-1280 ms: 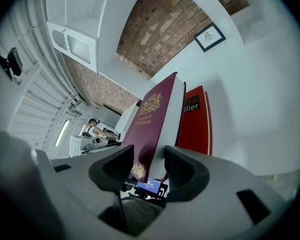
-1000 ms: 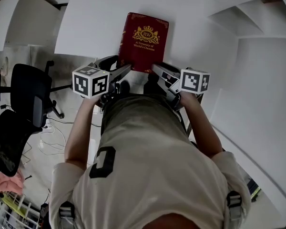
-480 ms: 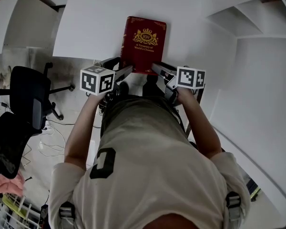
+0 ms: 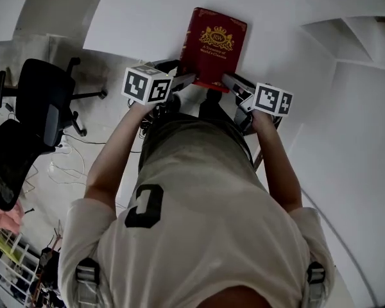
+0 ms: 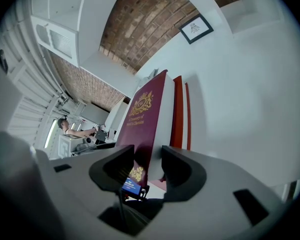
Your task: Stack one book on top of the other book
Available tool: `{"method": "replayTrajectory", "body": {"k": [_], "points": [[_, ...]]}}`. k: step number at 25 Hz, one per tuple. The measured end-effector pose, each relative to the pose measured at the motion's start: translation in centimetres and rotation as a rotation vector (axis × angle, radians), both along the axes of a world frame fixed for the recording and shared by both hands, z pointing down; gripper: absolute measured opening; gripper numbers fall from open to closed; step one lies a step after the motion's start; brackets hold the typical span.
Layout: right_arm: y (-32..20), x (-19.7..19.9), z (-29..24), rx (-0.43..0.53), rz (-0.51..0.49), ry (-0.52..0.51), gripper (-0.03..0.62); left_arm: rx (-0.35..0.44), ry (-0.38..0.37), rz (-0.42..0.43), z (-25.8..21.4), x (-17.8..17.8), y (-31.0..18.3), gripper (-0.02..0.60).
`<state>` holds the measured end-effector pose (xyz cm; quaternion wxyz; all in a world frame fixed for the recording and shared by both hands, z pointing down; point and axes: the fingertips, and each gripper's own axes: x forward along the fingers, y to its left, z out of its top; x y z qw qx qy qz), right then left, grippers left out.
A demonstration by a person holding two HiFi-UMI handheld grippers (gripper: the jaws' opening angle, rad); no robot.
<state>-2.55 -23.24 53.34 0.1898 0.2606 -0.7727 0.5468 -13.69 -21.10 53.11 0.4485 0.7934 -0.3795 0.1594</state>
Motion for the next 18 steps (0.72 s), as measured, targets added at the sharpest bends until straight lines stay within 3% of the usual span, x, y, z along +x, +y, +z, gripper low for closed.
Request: {"method": "replayTrajectory", "body": {"k": [11,15,18], "points": [[0.1,-0.3,-0.3,0.004,0.022,-0.011,0.163,0.019,0.017,0.055,-0.6,-1.3,-0.1,0.285],[0.1,-0.4,-0.4,0.009,0.036,-0.017,0.163,0.028,0.062,0.043,-1.9,-1.9,0.0,0.284],[0.2,-0.4,-0.2,0.009,0.036,-0.020,0.163,0.034,0.037,0.061,-1.7,-1.2,0.3,0.276]]}}
